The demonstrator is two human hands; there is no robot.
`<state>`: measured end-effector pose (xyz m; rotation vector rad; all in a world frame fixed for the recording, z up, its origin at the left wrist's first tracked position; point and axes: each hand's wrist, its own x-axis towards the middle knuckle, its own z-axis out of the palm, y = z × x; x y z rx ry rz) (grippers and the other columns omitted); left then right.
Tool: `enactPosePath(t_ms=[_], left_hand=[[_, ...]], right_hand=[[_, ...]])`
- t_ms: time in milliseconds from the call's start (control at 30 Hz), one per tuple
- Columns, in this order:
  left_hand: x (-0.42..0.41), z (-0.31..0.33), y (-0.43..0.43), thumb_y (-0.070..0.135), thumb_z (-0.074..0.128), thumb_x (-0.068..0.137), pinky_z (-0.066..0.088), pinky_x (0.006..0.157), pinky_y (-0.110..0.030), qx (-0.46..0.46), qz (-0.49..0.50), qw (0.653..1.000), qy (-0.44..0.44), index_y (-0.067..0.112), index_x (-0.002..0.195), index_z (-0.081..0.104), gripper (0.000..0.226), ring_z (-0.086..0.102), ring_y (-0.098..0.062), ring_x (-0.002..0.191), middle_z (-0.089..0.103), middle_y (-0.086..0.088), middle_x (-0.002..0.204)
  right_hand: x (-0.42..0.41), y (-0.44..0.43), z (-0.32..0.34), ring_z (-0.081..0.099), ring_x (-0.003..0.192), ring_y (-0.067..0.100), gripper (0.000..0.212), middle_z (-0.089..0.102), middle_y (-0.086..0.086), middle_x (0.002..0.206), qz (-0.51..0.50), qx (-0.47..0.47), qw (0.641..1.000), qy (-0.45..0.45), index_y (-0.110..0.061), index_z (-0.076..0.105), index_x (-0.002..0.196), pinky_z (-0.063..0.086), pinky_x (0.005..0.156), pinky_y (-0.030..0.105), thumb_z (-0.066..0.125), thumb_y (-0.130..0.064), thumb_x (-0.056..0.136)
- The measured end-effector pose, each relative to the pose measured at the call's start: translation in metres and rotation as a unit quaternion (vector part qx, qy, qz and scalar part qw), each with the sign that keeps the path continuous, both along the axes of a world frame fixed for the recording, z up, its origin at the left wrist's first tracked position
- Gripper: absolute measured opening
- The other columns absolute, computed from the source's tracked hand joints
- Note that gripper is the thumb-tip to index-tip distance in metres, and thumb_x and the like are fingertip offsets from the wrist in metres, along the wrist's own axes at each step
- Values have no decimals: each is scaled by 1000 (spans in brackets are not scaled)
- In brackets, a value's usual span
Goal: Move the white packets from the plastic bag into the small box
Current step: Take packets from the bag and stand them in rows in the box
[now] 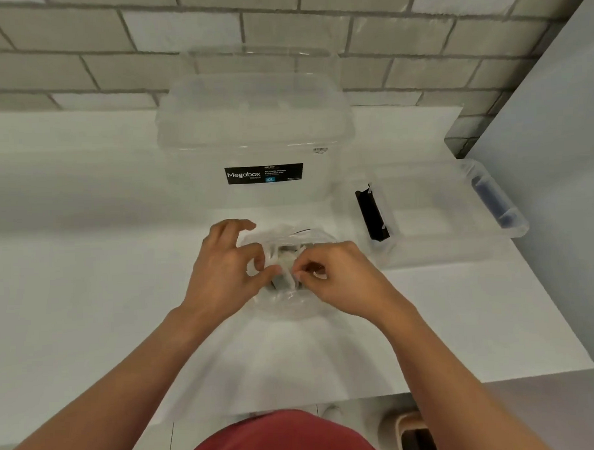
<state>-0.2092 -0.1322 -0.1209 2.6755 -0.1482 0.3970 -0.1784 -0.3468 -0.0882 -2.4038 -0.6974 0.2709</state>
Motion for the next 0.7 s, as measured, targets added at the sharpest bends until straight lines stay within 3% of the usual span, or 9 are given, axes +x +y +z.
enactPosePath(t_ms=[67,167,233,367,500,600,700], left_hand=[[-1,-9,4,33,86,69,48,92,-45,39,-19,998,37,24,77,71,19,45,-30,122,57,-5,129],[-2,-11,6,25,77,71,53,84,-44,37,-19,993,106,31,116,66,47,49,-28,116,49,2,134],[0,-10,6,22,69,77,55,75,-40,-2,-11,989,149,34,130,55,56,56,-23,105,45,9,133],[5,-10,8,15,65,76,55,76,-43,-54,-37,986,151,31,128,54,55,62,-24,96,49,9,120],[8,-9,10,18,67,80,55,76,-42,-56,-43,985,156,31,130,54,53,62,-24,96,50,8,119],[9,-7,12,30,68,85,55,80,-42,-39,-44,985,164,33,135,51,53,58,-21,107,48,10,126],[10,-4,13,43,73,82,52,91,-41,-33,-60,986,155,34,133,56,54,43,-17,122,43,10,135]], right_hand=[[2,7,-13,65,87,14,18,72,-12,92,-6,-93,996,-1,-31,75,95,56,77,37,59,-24,89],[7,15,-27,65,87,23,19,71,-8,90,-57,-169,984,-13,-31,72,89,53,70,33,53,-27,88],[7,21,-31,63,80,23,17,69,-8,83,-91,-171,981,-21,-29,69,80,50,65,30,53,-29,86],[4,33,-31,62,74,21,26,66,-7,77,-112,-185,976,-3,-20,68,71,52,63,31,70,-44,80],[-1,39,-35,65,81,22,9,68,-7,85,-118,-174,978,-9,-23,71,77,52,64,32,67,-30,82],[-4,37,-28,66,88,21,16,72,-10,92,-144,-134,980,-6,-30,73,95,55,74,34,61,-25,85],[-3,30,-16,67,89,18,20,74,-12,93,-144,-99,983,-46,-32,72,101,56,74,36,58,-23,90]])
